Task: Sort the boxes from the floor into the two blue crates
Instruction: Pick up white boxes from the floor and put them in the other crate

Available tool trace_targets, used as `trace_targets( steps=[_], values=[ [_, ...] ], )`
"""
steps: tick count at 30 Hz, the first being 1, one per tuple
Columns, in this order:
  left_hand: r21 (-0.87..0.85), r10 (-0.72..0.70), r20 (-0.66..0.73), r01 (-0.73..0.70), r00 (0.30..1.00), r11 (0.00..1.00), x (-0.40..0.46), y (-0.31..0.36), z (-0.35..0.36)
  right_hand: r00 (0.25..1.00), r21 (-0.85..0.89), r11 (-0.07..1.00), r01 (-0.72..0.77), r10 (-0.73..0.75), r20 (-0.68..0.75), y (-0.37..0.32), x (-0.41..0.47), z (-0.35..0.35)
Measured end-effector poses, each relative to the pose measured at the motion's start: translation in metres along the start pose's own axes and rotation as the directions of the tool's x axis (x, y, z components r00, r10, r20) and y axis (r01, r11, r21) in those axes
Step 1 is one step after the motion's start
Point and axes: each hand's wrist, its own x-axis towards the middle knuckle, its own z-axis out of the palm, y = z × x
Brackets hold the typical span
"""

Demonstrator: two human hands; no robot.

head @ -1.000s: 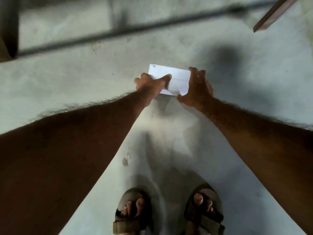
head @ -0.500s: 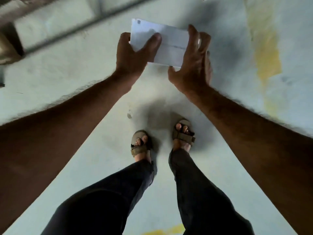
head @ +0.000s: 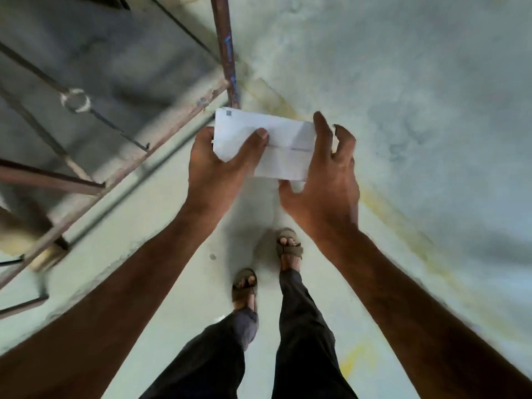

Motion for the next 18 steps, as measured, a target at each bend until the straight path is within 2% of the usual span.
trace_targets(
  steps=[5,9,14,18],
  values=[
    [0.030,0.068,0.105,-0.071,0.992,0.997,-0.081,0.101,0.030,0.987,-0.040,0.997,-0.067,0.061,-0.150,-0.014,-0.052,-0.132],
    [0.042,0.137,0.273,-0.154,0.952,0.987,-0.144,0.155,0.075,0.940,-0.010,0.988,-0.157,0.146,-0.307,0.000,-0.102,-0.221],
    [0.061,0.149,0.484,-0.203,0.862,0.977,-0.228,0.202,0.155,0.841,0.038,0.966,-0.254,0.240,-0.485,0.050,-0.175,-0.320],
    [0.039,0.171,0.644,-0.256,0.746,0.966,-0.305,0.226,0.232,0.708,0.049,0.938,-0.345,0.294,-0.642,0.104,-0.239,-0.386]
  ],
)
